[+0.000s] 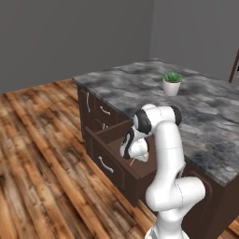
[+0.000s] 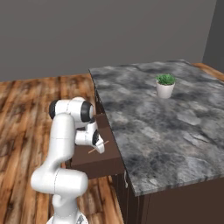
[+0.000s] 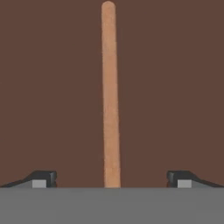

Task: Take a straw from the drawer in front and place it inside the glass cup on the dining counter.

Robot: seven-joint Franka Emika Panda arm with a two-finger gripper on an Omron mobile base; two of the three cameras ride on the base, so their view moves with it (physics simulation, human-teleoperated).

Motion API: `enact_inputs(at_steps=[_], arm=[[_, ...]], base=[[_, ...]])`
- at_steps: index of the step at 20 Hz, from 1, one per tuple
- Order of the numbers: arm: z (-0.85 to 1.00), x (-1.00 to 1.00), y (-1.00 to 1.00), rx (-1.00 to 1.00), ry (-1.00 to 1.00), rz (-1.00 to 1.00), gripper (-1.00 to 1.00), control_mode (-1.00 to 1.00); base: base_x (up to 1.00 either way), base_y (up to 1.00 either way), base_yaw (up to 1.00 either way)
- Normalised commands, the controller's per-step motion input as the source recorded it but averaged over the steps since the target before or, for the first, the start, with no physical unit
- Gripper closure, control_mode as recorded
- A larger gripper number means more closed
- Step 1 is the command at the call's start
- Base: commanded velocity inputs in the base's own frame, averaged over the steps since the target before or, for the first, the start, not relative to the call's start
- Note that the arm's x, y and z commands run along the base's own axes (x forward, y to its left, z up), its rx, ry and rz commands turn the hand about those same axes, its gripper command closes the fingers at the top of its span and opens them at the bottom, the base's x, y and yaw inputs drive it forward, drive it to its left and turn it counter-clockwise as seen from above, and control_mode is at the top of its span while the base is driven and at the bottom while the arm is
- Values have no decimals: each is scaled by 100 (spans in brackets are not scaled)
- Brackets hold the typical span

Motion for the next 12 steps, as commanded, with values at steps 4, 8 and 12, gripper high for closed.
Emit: enact_inputs(at_steps=[4,8,12], arm=[[-26,14,-6,0,-2,-4,-100,-100],[-25,11,-6,0,0,-3,-100,-100],[-16,0,-4,0,0,0,100,-100]], base=[[0,0,0],[0,0,0],[0,0,0]])
